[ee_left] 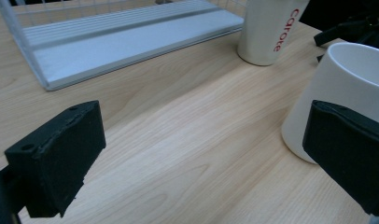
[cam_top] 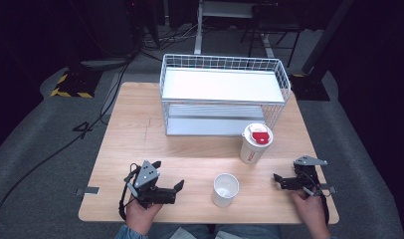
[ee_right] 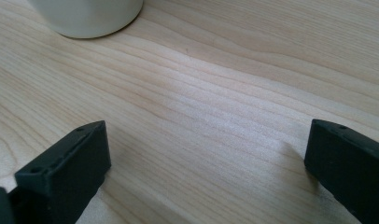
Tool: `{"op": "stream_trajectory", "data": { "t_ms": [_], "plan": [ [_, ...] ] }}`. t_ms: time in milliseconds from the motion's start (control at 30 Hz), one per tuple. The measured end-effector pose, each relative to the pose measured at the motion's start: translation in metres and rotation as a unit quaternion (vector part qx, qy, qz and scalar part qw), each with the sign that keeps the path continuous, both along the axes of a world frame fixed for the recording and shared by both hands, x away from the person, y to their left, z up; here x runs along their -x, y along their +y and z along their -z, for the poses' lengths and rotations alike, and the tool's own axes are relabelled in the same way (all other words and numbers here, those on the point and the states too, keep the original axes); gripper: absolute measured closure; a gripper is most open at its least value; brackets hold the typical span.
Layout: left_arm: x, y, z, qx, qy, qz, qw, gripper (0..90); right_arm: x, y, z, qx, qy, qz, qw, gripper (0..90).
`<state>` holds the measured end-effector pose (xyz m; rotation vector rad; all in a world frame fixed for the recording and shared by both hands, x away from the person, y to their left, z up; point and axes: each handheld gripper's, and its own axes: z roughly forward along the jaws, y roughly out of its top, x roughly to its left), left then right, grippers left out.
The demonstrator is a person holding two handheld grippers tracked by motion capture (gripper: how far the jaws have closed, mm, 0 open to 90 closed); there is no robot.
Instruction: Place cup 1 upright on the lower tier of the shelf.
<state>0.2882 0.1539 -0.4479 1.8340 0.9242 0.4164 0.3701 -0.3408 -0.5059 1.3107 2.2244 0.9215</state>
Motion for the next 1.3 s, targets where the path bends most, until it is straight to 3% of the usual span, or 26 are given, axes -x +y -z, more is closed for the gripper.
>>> {"op": "stream_trajectory", "data": {
  "t_ms": [500,567,700,833,1300],
  "plan": [
    [0.014,-0.036,-0.004,0.033,-0.001,0.059,0.9977,0.0,0.000,0.000,0.000,0.001,-0.001,0.001,1.0000,0.4],
    [0.016,-0.045,0.000,0.046,0.002,0.067,0.9967,0.1,0.000,0.000,0.000,0.001,-0.001,0.001,1.0000,0.4],
    [0.017,-0.055,0.005,0.045,0.003,0.076,0.9961,0.1,0.000,0.000,0.000,0.001,-0.001,0.001,1.0000,0.4],
    [0.021,-0.068,0.008,0.057,-0.002,0.089,0.9944,0.1,0.000,0.000,0.000,0.001,-0.001,0.001,1.0000,0.4],
    [0.016,-0.101,0.025,0.050,0.008,0.113,0.9923,0.0,0.000,0.000,0.000,0.001,-0.001,0.001,1.0000,0.4]
  ]
}}
